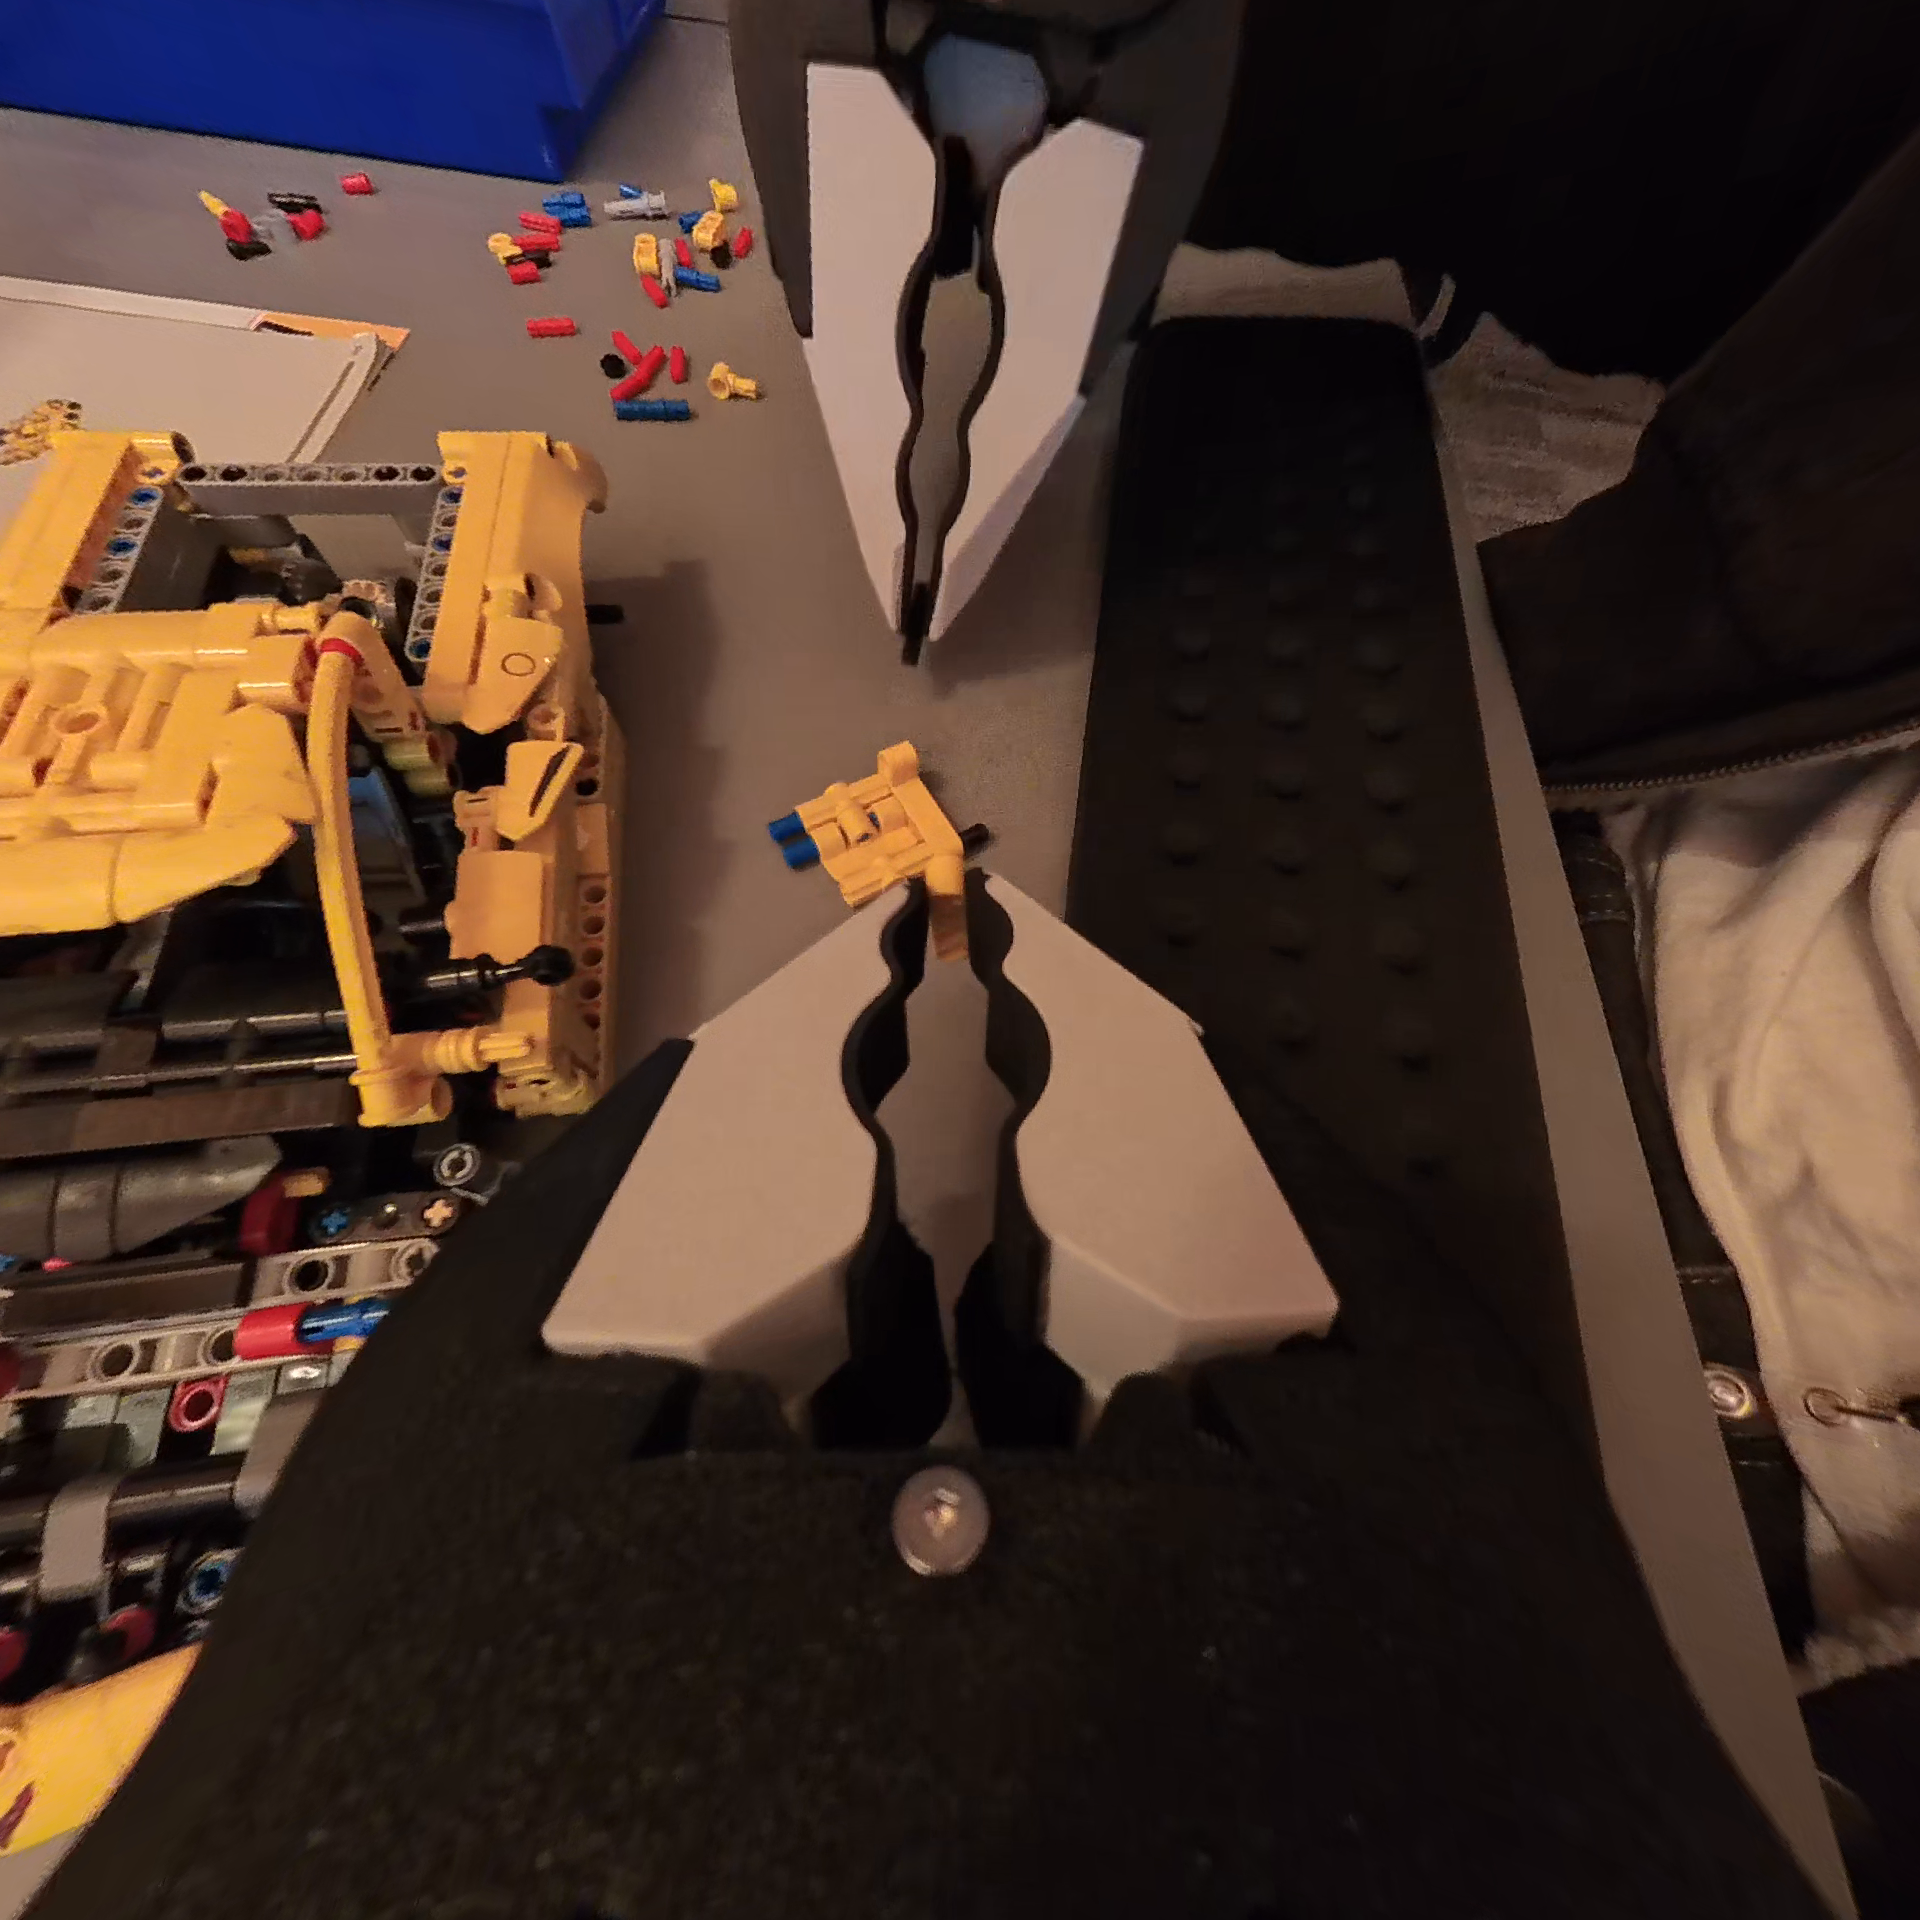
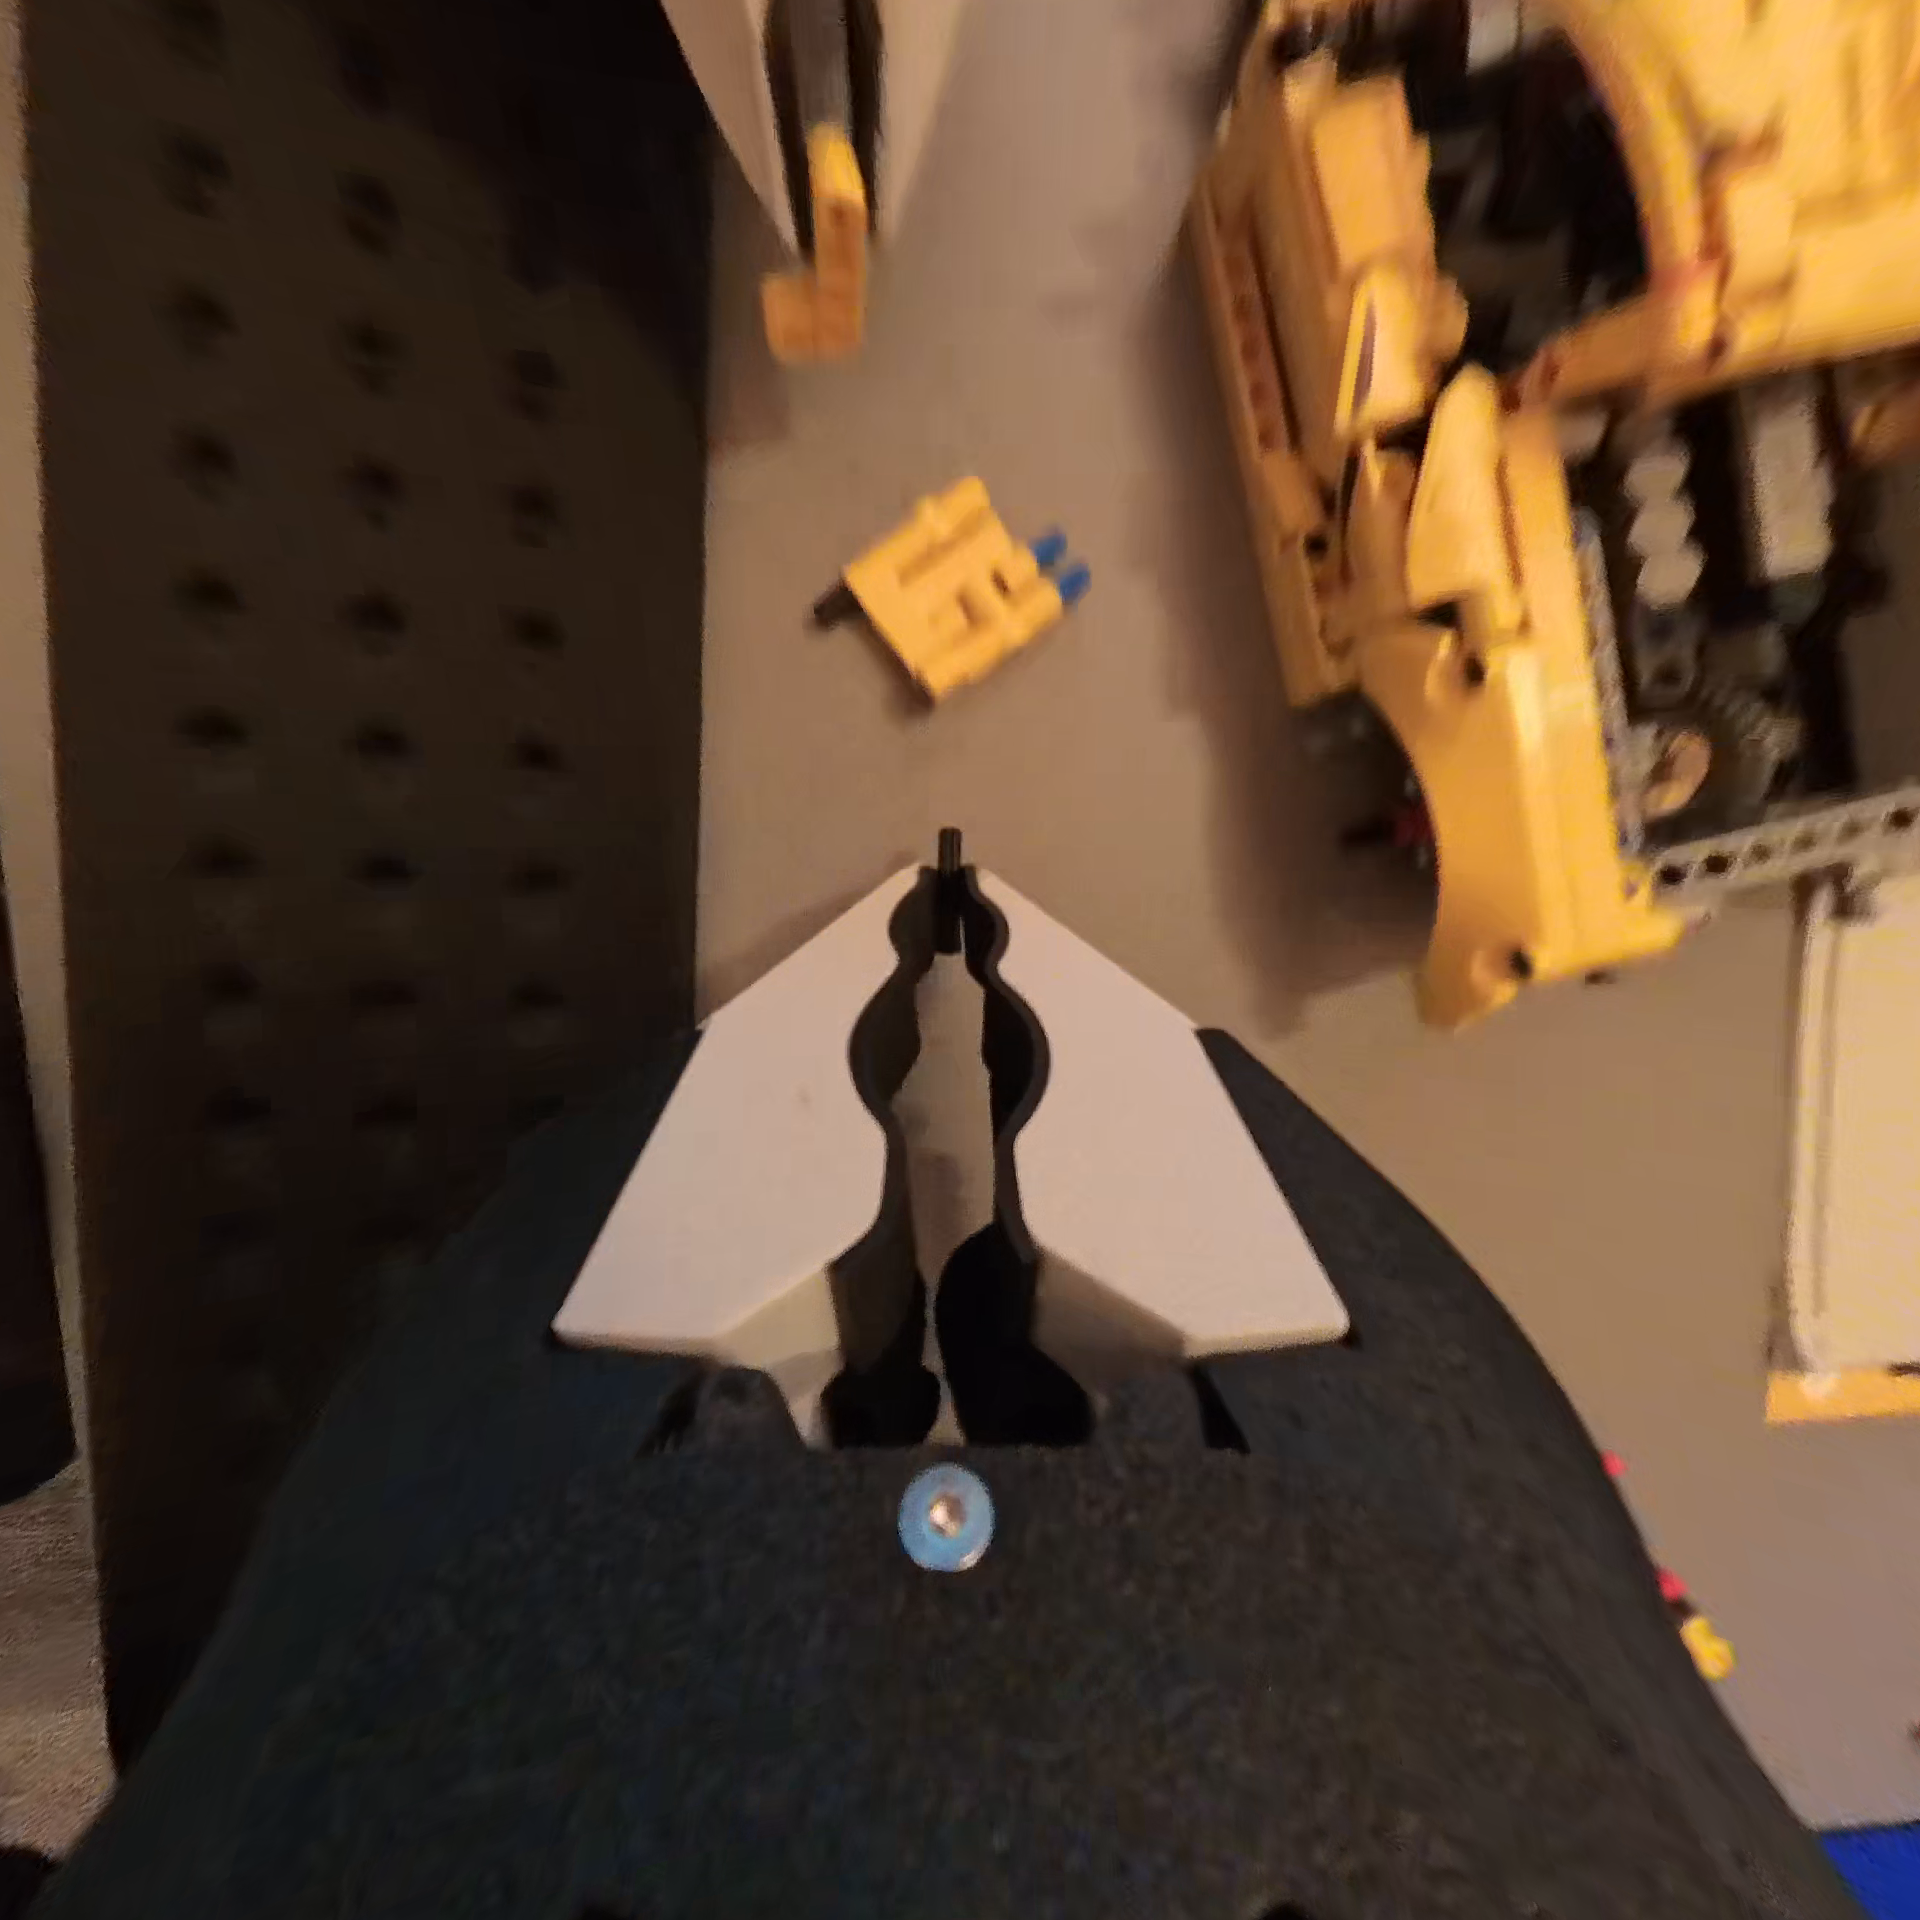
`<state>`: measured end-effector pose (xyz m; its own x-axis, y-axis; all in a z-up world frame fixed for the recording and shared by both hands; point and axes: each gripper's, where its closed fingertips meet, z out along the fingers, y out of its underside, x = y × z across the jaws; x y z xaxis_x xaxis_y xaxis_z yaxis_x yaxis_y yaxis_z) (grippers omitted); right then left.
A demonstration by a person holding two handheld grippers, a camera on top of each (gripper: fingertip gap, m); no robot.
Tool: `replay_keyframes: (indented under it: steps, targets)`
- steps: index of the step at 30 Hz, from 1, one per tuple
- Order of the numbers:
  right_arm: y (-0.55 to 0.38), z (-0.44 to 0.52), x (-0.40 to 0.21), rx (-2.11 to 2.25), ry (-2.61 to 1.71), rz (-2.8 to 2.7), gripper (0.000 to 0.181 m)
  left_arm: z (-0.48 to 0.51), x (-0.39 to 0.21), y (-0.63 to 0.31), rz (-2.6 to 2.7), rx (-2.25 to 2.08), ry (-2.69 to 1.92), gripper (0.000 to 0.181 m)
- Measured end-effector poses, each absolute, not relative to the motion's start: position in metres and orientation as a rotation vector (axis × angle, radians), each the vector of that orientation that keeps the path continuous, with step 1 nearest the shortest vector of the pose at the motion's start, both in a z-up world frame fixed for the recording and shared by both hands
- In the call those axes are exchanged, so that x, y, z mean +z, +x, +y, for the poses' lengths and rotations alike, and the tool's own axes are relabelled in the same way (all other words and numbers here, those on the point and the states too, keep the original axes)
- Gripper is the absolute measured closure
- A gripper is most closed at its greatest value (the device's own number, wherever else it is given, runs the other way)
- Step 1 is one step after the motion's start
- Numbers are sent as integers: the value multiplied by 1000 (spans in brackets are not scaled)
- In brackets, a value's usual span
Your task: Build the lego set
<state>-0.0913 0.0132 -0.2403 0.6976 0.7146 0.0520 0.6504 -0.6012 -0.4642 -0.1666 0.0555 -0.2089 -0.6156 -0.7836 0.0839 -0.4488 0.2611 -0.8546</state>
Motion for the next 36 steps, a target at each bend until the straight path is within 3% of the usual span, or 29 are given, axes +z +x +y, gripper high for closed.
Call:
replay_keyframes:
  steps: [9,23,29,36]
  targets:
    - [-85,5,-253,230,-2262,-933,172,55,-210,-167,2184,-1300,-1133,174]
    - [-81,4,-253,210,-2283,-873,177,53,-206,-167,2179,-1326,-1113,174]
    - [-145,38,-192,185,-2092,-975,178,48,-199,-168,2163,-1349,-1042,174]
    - [-162,48,-193,192,-2154,-1080,178,47,-196,-169,2153,-1358,-1015,174]
